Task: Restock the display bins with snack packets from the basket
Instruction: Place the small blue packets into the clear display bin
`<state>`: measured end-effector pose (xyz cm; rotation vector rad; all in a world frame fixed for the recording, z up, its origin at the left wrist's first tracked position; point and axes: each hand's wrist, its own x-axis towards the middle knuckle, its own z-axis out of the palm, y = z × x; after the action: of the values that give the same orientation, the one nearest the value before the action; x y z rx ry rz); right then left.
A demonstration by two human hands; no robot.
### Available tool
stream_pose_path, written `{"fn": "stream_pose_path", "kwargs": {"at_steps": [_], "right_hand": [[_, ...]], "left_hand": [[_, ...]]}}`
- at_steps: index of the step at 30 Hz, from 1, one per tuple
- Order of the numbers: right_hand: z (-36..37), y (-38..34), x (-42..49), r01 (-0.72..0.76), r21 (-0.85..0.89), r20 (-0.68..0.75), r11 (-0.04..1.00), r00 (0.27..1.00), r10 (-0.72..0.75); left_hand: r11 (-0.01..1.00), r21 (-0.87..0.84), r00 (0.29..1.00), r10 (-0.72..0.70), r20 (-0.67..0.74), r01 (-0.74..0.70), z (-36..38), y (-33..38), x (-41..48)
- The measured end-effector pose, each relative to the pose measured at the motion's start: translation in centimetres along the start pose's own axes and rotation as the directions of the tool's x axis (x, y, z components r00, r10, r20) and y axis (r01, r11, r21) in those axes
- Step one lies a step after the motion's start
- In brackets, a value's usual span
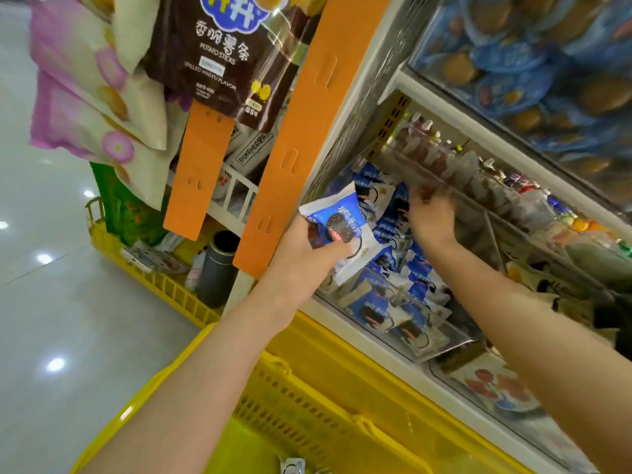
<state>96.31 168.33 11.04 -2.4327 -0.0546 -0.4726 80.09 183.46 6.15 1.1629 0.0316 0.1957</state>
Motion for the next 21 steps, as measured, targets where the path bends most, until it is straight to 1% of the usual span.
{"fn": "stream_pose_path", "kwargs": {"at_steps": [2,3,5,6,9,11,15,17,19,21], "right_hand": [[-1.5,-1.4,-4.1,0.078,0.195,0.089,0.978,0.991,-0.097],[-2.3,-1.9,-6.0,0.094,0.244,0.178,0.965,0.974,-0.14],[-3.8,-2.5,-9.2,0.094,0.276,0.377,0.956,0.905,-0.198],[-4.5,-2.7,-10.5,0.094,0.291,0.441,0.952,0.87,-0.221],[-6.5,-3.1,-12.7,0.111,0.335,0.506,0.936,0.816,-0.278],[-7.5,-3.2,-13.5,0.107,0.353,0.52,0.929,0.803,-0.29],[-8.6,-2.7,-14.0,0.059,0.381,0.463,0.923,0.852,-0.245],[-9.2,-2.3,-13.7,0.031,0.376,0.441,0.926,0.873,-0.208],[-9.7,-1.7,-12.7,-0.024,0.365,0.41,0.931,0.902,-0.138],[-9.7,-0.6,-10.6,-0.099,0.32,0.35,0.942,0.936,-0.021]], "left_hand": [[1.0,0.028,1.0,0.003,0.014,-0.004,0.2,0.0,-0.4],[0.999,0.05,1.0,0.009,0.015,-0.009,0.3,0.1,-0.7],[0.996,0.088,1.0,0.013,0.026,-0.015,0.6,0.2,-1.2],[0.995,0.096,0.999,0.013,0.045,-0.017,0.8,0.2,-1.5],[0.994,0.103,0.996,0.035,0.087,-0.044,1.6,0.5,-2.6],[0.987,0.135,0.994,0.078,0.08,-0.089,2.2,0.8,-3.3],[0.955,0.234,0.981,0.165,0.099,-0.184,3.3,1.3,-4.0],[0.923,0.315,0.975,0.208,0.077,-0.222,3.5,1.5,-3.8],[0.859,0.436,0.963,0.26,0.074,-0.266,3.4,1.5,-3.1],[0.733,0.606,0.947,0.295,0.126,-0.309,3.0,1.4,-2.2]]}}
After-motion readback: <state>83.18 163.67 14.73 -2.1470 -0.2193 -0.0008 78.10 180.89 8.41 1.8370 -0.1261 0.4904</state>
